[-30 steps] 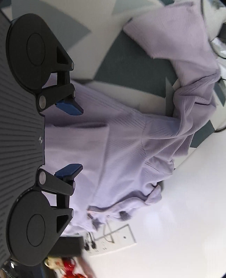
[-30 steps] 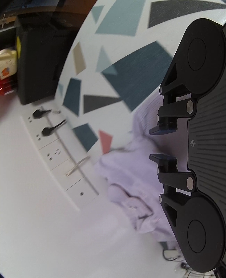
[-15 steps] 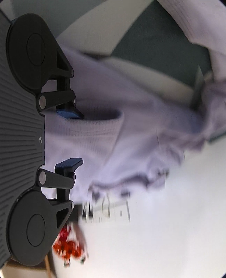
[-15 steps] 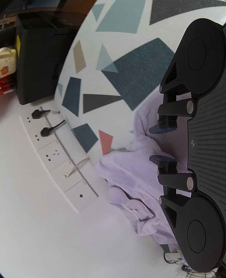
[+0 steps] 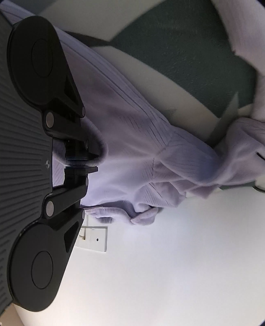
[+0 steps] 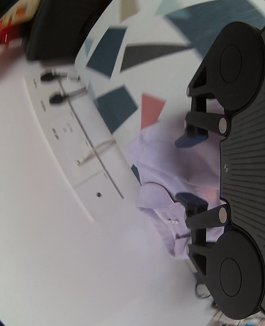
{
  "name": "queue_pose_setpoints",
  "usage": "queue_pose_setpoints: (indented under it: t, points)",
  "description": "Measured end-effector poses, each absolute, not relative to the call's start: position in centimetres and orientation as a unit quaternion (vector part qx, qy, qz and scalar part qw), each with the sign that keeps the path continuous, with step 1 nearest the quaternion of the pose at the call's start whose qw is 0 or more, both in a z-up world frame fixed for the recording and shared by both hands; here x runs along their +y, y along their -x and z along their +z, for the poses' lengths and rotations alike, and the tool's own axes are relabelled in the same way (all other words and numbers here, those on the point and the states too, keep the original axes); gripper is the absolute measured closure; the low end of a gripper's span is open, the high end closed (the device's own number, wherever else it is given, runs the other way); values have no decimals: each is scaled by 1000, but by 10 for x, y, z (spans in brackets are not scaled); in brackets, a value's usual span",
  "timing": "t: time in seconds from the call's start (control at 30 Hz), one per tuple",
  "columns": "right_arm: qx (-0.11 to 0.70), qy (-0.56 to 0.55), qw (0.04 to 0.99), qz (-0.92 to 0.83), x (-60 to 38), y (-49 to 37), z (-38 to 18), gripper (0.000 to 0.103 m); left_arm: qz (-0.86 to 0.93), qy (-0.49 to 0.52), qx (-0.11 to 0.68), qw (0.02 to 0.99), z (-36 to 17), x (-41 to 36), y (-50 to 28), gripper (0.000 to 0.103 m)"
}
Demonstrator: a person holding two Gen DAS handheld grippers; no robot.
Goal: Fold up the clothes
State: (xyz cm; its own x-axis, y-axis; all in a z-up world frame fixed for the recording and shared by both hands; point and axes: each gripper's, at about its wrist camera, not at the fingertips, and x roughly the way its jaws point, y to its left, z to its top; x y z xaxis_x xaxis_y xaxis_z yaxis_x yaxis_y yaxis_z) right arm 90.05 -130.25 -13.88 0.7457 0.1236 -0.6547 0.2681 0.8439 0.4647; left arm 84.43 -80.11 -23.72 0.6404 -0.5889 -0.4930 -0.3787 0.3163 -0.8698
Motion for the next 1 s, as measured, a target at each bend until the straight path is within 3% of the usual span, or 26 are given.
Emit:
queue_pose_setpoints:
  t: [0.27, 0.3, 0.37, 0.4, 0.63, 1.0]
  points:
    - [462, -214, 854, -106, -1294, -1008, -175, 50, -84, 461, 334, 817, -154, -815, -830, 99]
    - [480, -208, 845, -110, -1292, -1017, -181, 54, -86, 440, 322, 834, -142, -818, -829, 99]
    - [481, -170, 853, -108, -1287, -1021, -181, 79, -86, 395, 299, 865, -122, -826, -826, 99]
    - [470, -173, 859, -106, -1291, -1018, -179, 96, -84, 376, 288, 877, -114, -830, -824, 100]
    - [323, -388, 856, -110, -1356, -972, -154, 97, -68, 373, 244, 892, -95, -832, -834, 100]
    - [343, -417, 831, -133, -1370, -1011, -190, 97, 7, 338, 284, 897, -145, -831, -942, 99]
